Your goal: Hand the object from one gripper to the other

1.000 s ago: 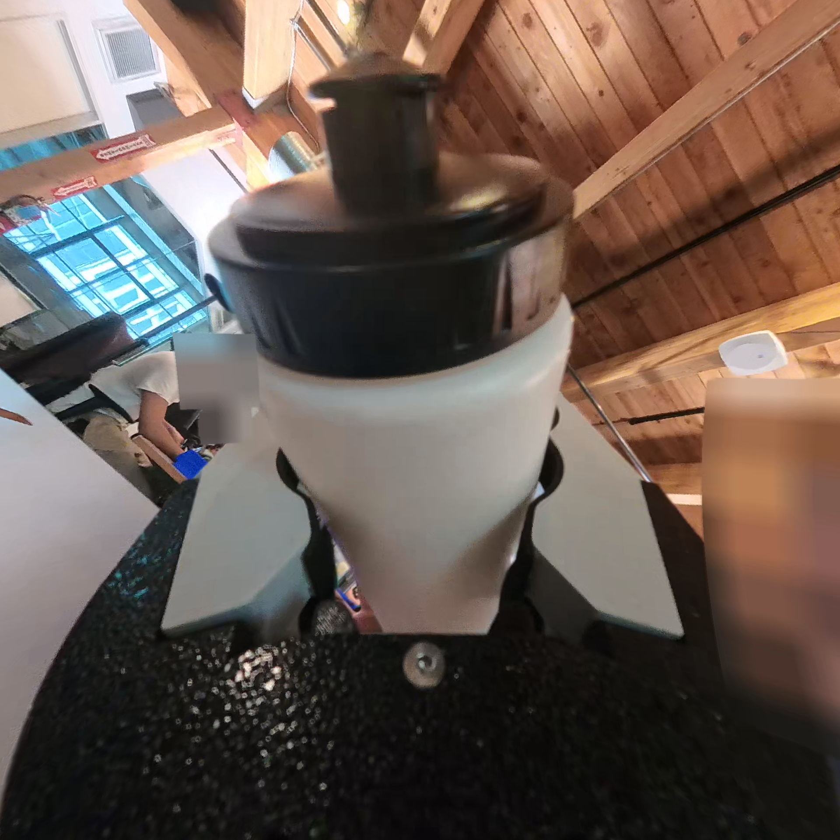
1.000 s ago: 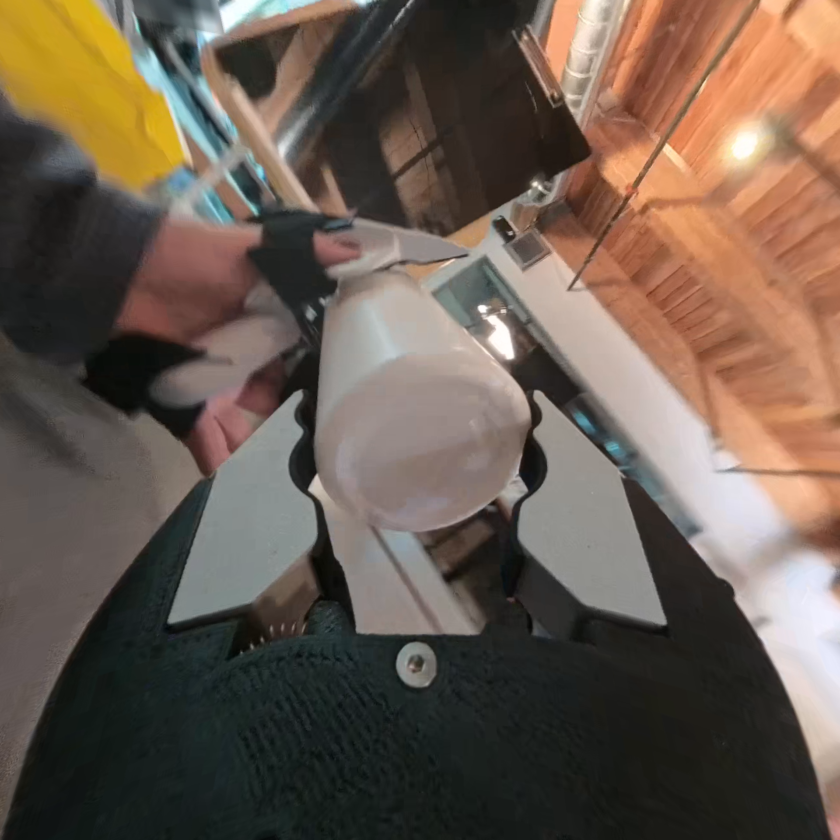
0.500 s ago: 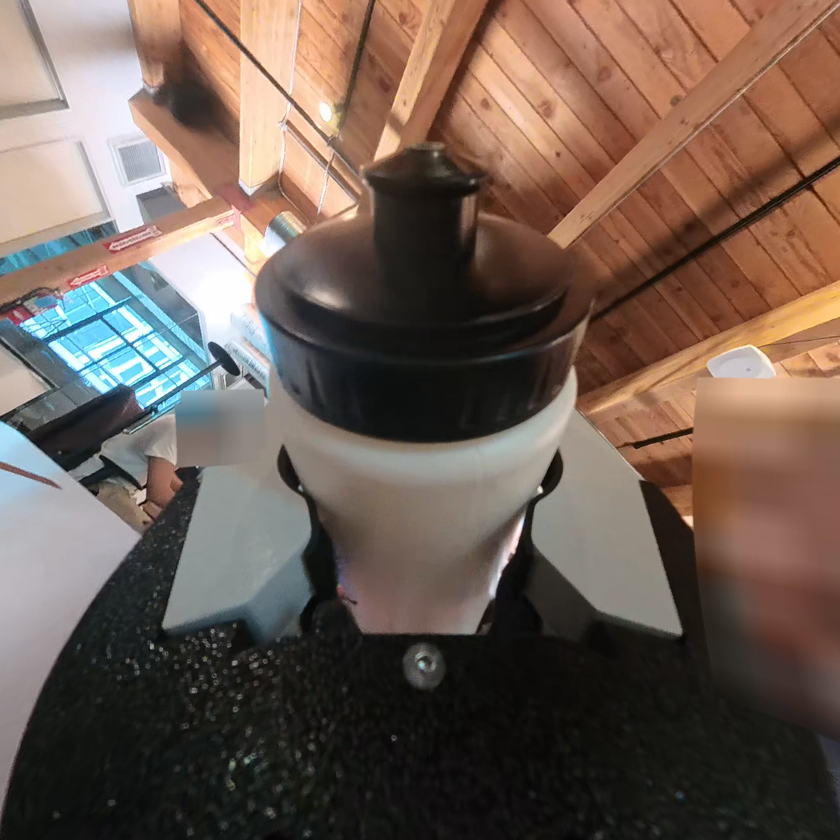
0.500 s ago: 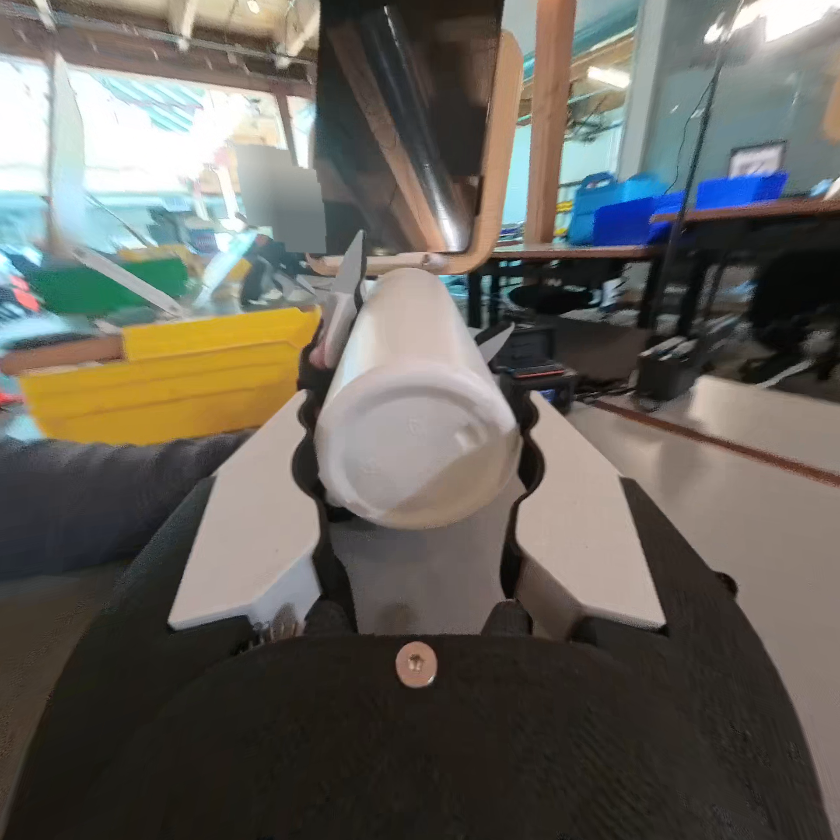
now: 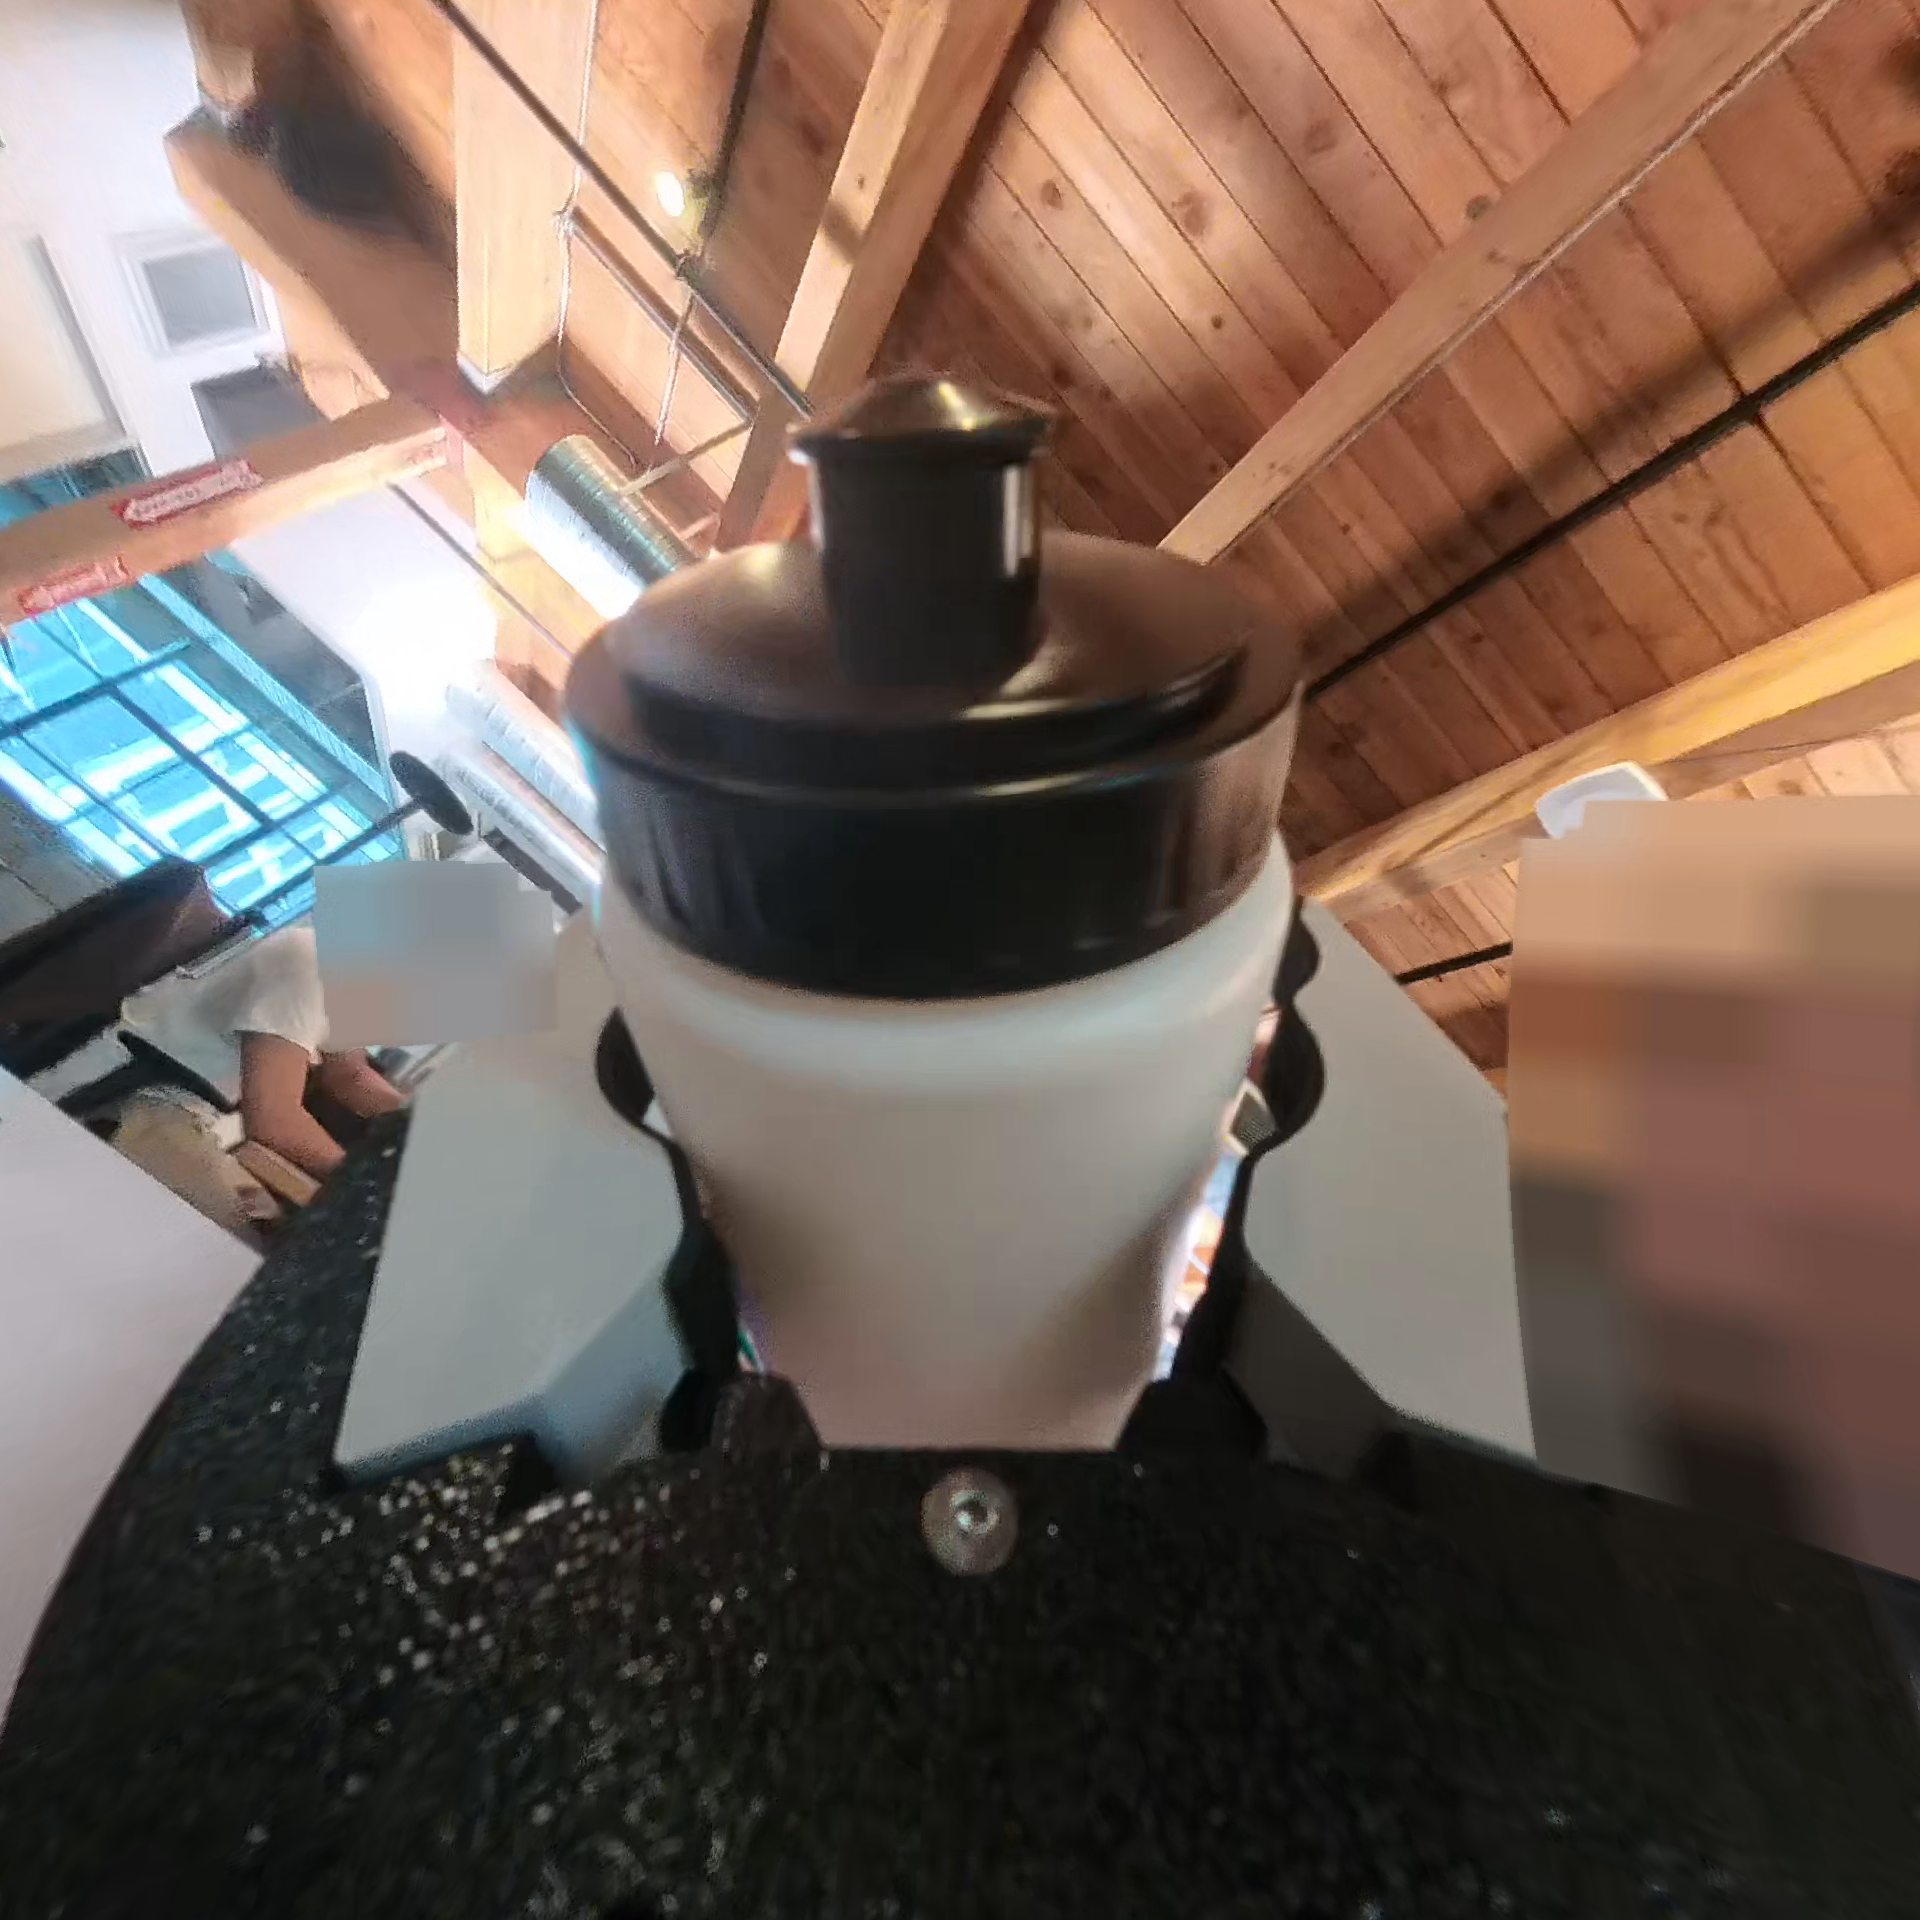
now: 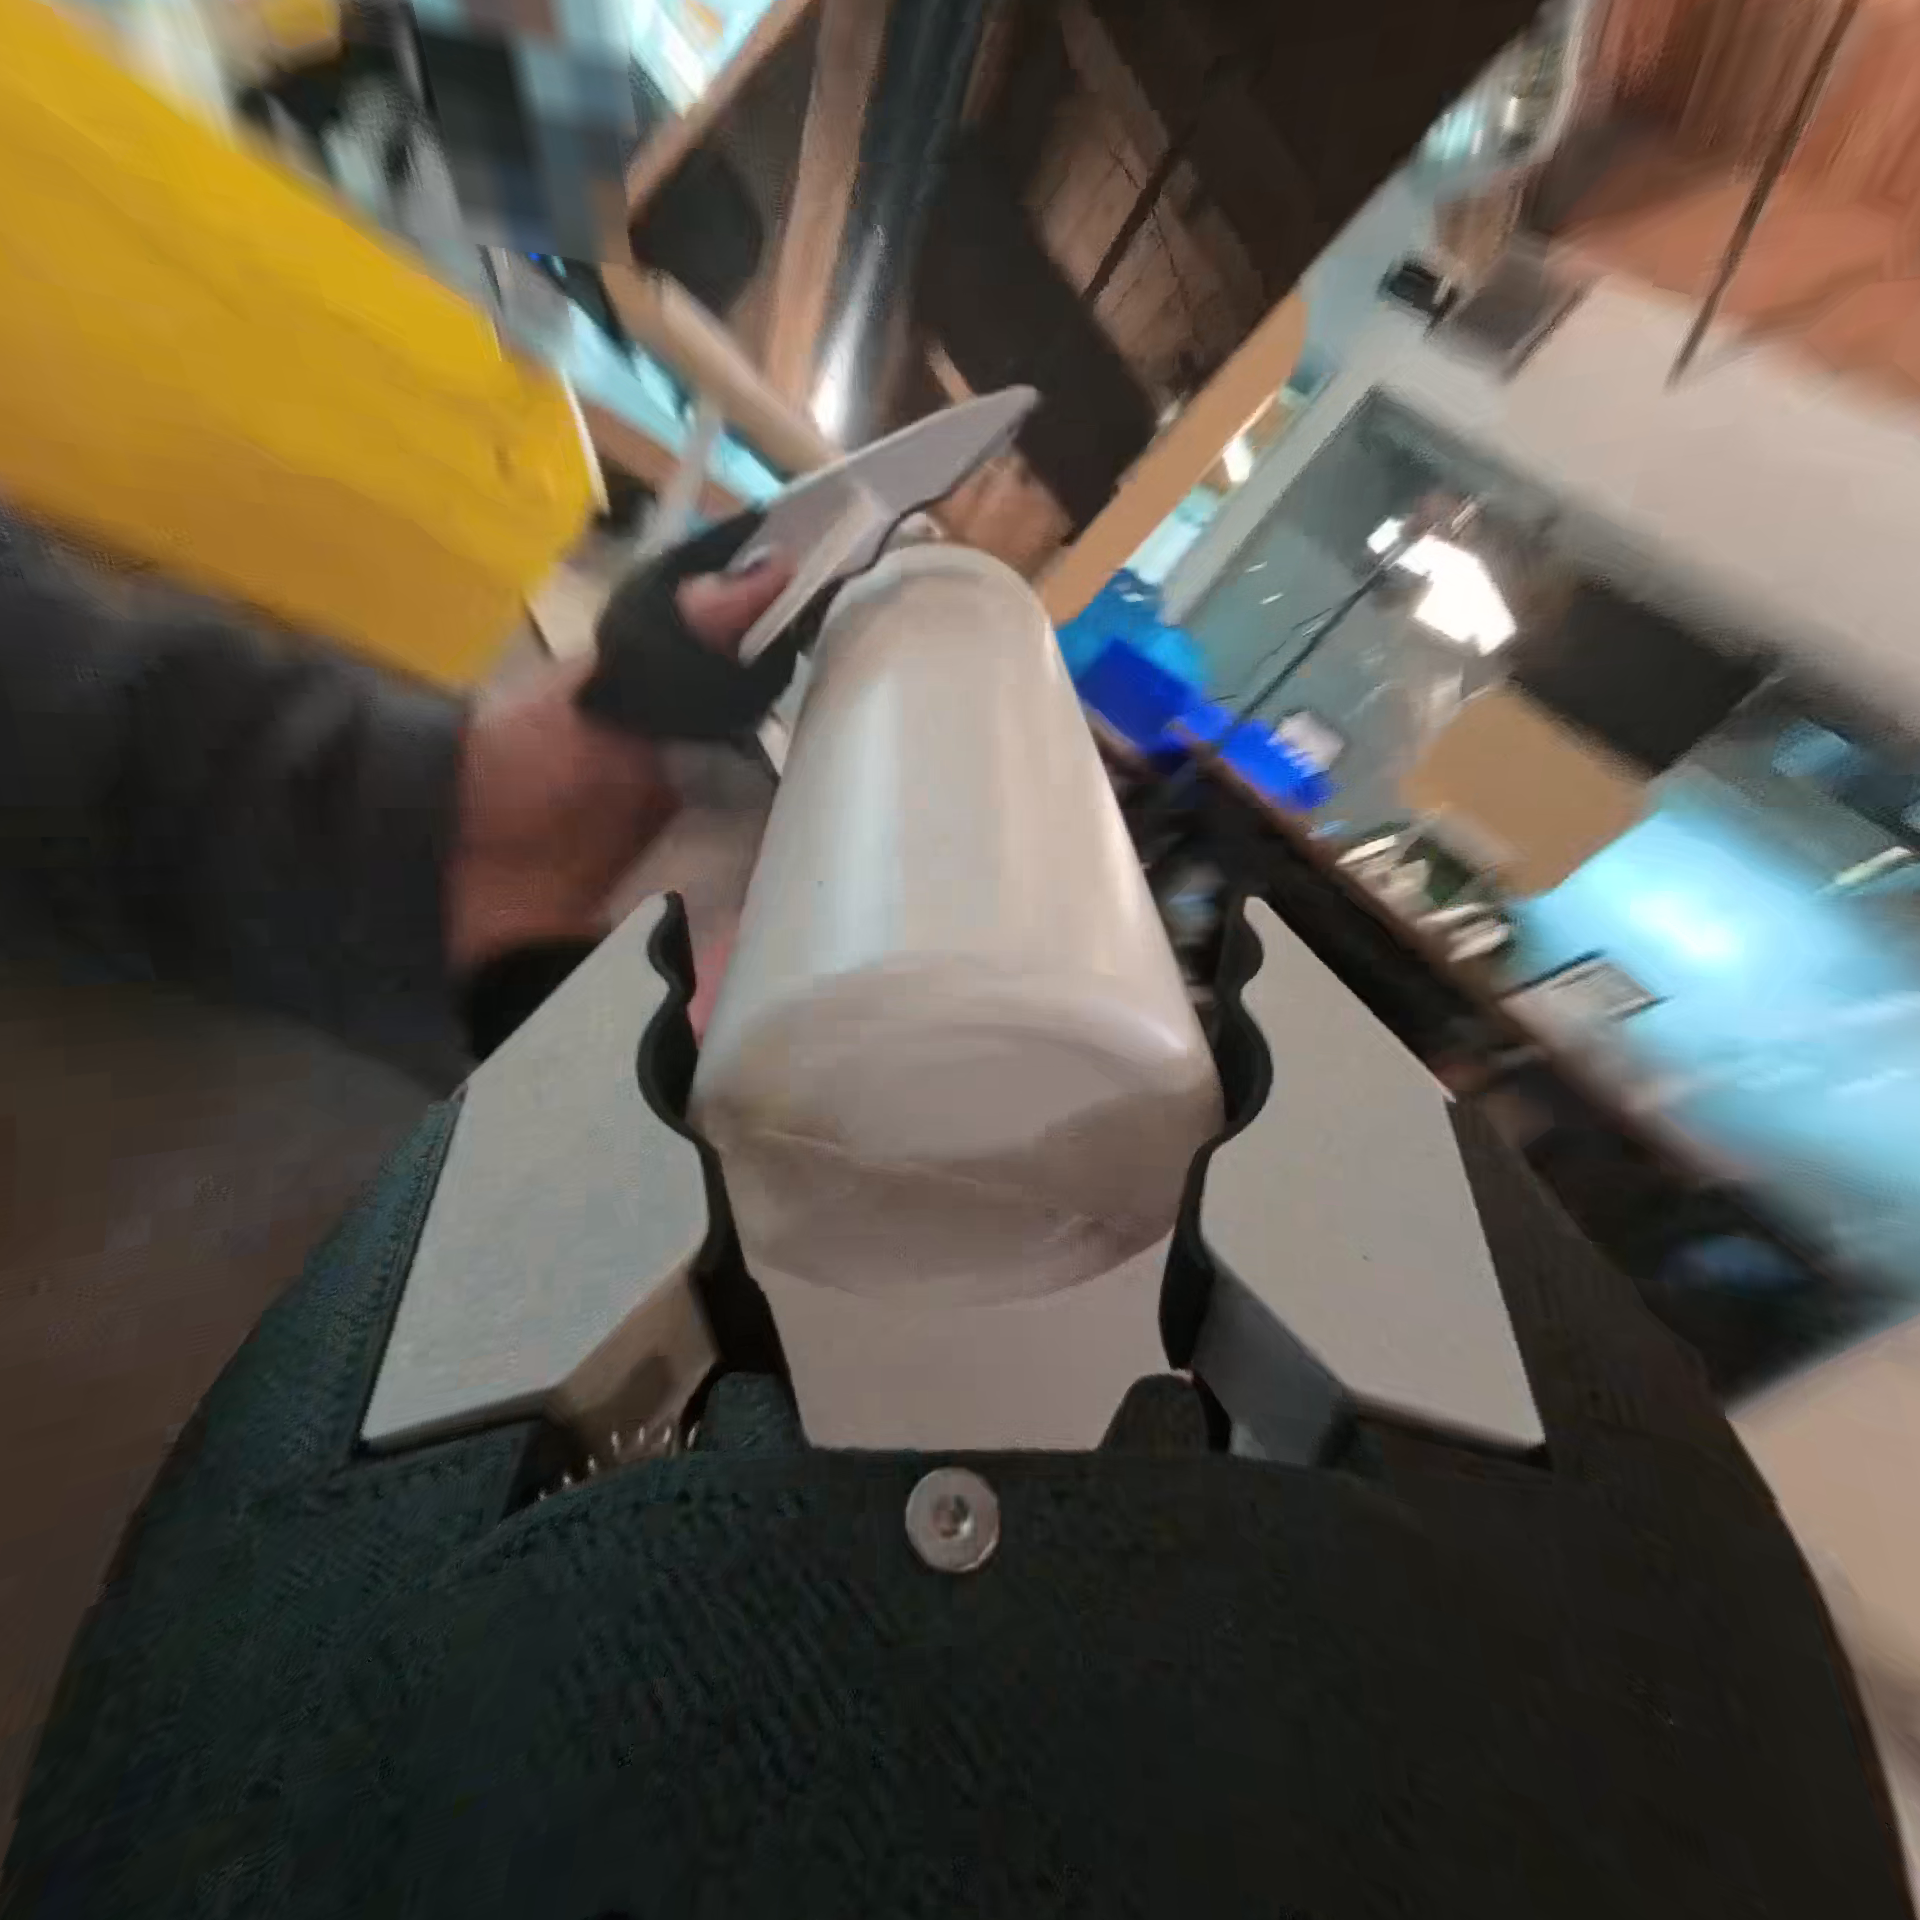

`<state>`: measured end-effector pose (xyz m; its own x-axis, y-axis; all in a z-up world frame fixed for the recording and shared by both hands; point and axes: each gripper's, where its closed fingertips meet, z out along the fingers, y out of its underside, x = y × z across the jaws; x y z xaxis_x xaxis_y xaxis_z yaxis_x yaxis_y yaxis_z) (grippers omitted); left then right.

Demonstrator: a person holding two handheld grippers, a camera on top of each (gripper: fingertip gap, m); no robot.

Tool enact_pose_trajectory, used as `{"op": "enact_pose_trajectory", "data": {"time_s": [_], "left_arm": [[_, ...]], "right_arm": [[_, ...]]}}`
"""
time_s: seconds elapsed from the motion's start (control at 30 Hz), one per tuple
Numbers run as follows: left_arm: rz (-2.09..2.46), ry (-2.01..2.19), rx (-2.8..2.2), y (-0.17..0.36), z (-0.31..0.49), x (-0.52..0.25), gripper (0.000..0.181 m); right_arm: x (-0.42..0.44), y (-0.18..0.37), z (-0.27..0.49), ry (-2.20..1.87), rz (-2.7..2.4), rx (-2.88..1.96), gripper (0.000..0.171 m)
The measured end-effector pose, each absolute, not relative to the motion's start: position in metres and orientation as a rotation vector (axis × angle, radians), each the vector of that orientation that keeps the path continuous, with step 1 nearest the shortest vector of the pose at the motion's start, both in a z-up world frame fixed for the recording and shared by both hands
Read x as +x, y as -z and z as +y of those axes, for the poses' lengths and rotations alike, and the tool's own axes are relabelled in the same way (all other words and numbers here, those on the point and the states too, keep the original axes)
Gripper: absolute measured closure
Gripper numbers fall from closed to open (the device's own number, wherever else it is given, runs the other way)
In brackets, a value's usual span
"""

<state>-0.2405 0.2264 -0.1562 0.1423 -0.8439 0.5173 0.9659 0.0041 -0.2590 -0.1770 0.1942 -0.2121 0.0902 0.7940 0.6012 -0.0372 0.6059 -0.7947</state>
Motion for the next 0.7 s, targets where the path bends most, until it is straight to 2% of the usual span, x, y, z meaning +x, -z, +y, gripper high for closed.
{"op": "enact_pose_trajectory", "data": {"time_s": [0.1, 0.13, 0.17, 0.27, 0.3, 0.33, 0.37, 0.43, 0.5, 0.57, 0.6, 0.7], "left_arm": [[-0.198, 1.390, -0.639, 0.154, 0.222, -0.238, 0.052], [-0.189, 1.370, -0.622, 0.154, 0.219, -0.240, 0.056], [-0.163, 1.339, -0.612, 0.153, 0.215, -0.241, 0.078], [-0.172, 1.307, -0.655, 0.155, 0.220, -0.243, 0.080], [-0.194, 1.305, -0.657, 0.156, 0.222, -0.245, 0.077], [-0.225, 1.312, -0.662, 0.159, 0.225, -0.249, 0.077], [-0.249, 1.327, -0.672, 0.162, 0.228, -0.250, 0.077], [-0.275, 1.358, -0.677, 0.165, 0.230, -0.251, 0.080], [-0.297, 1.361, -0.684, 0.167, 0.233, -0.251, 0.080], [-0.293, 1.372, -0.702, 0.167, 0.234, -0.246, 0.079], [-0.283, 1.383, -0.714, 0.167, 0.234, -0.243, 0.079], [-0.289, 1.377, -0.730, 0.167, 0.236, -0.241, 0.078]], "right_arm": [[-0.177, 0.204, 0.192, -1.205, -1.251, -1.002, 0.071], [-0.177, 0.204, 0.195, -1.339, -1.221, -1.092, 0.071], [-0.177, 0.206, 0.197, -1.461, -1.201, -1.171, 0.071], [-0.177, 0.210, 0.200, -1.647, -1.181, -1.255, 0.074], [-0.177, 0.208, 0.206, -1.562, -1.157, -1.213, 0.070], [-0.175, 0.205, 0.211, -1.406, -1.152, -1.132, 0.055], [-0.174, 0.203, 0.213, -1.207, -1.182, -1.029, 0.048], [-0.173, 0.206, 0.209, -0.816, -1.287, -0.803, 0.049], [-0.175, 0.214, 0.202, -0.589, -1.338, -0.643, 0.053], [-0.180, 0.224, 0.203, -0.457, -1.363, -0.599, 0.056], [-0.181, 0.227, 0.206, -0.388, -1.362, -0.585, 0.068], [-0.181, 0.228, 0.206, -0.400, -1.394, -0.609, 0.071]]}}
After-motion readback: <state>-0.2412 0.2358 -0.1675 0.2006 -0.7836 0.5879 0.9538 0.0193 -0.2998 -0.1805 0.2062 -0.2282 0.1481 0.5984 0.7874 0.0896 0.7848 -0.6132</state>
